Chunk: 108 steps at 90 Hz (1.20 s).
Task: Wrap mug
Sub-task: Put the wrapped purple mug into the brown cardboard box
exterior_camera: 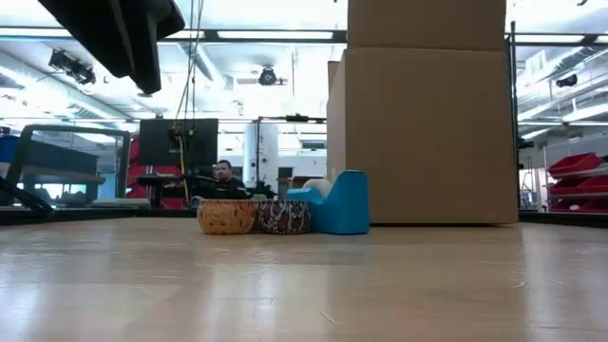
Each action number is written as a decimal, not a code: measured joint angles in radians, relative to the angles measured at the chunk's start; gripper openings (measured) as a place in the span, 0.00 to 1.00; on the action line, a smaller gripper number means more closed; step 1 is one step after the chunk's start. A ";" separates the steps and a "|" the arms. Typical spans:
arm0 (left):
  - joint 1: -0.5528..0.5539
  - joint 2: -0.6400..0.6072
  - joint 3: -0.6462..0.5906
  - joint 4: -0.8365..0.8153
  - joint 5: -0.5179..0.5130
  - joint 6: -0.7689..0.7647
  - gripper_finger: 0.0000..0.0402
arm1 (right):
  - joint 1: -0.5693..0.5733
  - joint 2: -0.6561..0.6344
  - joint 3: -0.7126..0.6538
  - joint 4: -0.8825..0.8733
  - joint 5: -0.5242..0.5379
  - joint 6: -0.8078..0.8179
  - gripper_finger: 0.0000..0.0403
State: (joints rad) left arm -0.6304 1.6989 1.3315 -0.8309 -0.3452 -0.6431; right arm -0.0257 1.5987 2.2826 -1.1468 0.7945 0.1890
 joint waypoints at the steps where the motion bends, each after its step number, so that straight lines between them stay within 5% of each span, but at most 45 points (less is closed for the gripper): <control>1: 0.000 0.000 0.000 0.003 -0.001 0.000 0.38 | -0.015 0.000 0.000 -0.002 -0.004 0.000 0.04; 22: 0.000 0.000 0.000 0.016 -0.006 0.001 0.38 | -0.274 0.003 -0.058 -0.057 -0.096 0.087 0.04; 42: 0.000 0.000 0.000 0.017 -0.010 0.008 0.38 | -0.376 0.004 -0.243 -0.161 -0.210 0.143 0.04; 79: 0.002 0.001 -0.048 0.036 -0.040 0.007 0.38 | -0.342 0.001 -0.639 -0.152 -0.409 0.153 0.04; 108: 0.002 0.001 -0.061 0.054 -0.050 0.010 0.38 | -0.201 0.002 -0.775 -0.056 -0.803 0.042 0.04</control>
State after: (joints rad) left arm -0.6281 1.6997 1.2709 -0.7773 -0.3950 -0.6334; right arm -0.2267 1.6009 1.5075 -1.2030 -0.0088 0.2307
